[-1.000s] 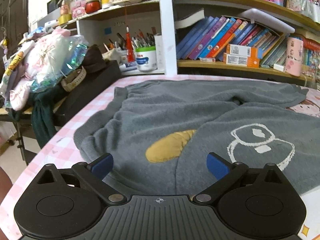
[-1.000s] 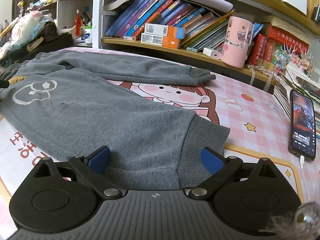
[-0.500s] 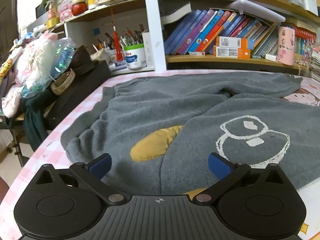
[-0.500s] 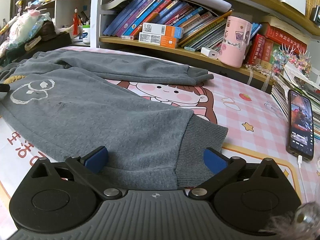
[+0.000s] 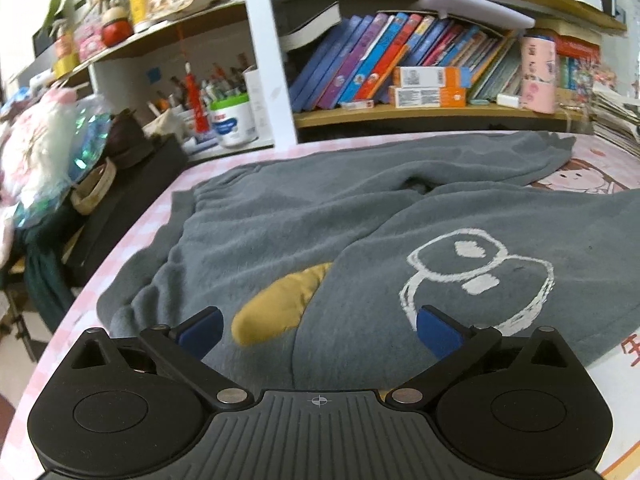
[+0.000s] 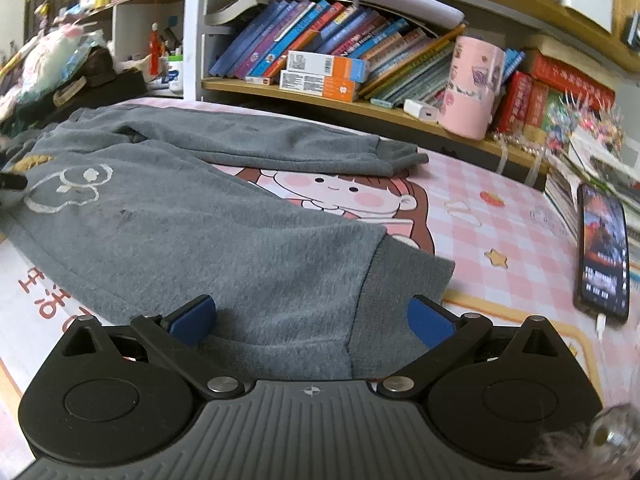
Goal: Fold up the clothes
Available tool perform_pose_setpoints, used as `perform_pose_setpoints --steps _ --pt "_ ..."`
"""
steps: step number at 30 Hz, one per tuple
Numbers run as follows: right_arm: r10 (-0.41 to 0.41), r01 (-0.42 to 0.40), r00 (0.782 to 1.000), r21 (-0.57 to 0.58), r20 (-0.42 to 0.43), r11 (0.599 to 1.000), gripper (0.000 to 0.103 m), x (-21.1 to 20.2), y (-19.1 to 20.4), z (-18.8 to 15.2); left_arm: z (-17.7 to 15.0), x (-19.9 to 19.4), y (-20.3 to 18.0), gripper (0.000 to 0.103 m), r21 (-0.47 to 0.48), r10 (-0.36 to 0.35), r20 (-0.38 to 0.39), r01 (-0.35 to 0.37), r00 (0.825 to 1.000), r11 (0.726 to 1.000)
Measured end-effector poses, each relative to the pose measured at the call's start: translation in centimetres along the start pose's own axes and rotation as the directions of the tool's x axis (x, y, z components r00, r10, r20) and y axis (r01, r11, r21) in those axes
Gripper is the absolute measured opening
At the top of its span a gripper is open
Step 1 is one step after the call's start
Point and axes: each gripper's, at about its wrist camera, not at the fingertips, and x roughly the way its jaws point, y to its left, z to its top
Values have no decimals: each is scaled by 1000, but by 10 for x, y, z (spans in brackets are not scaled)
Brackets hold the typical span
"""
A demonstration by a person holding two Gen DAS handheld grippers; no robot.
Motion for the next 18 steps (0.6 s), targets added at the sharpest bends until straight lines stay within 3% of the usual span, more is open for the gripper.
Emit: perform_pose_setpoints --steps 4,12,18 --pt "3 -3 1000 -26 -5 1000 103 5 -3 11 8 5 0 103 12 -11 4 11 1000 1000" --pt "41 -41 999 25 1 999 103 23 -21 40 23 21 7 103 29 19 10 -19 1000 999" --pt "34 -34 999 15 28 999 103 46 -38 73 44 45 22 103 82 152 -7 -151 988 985"
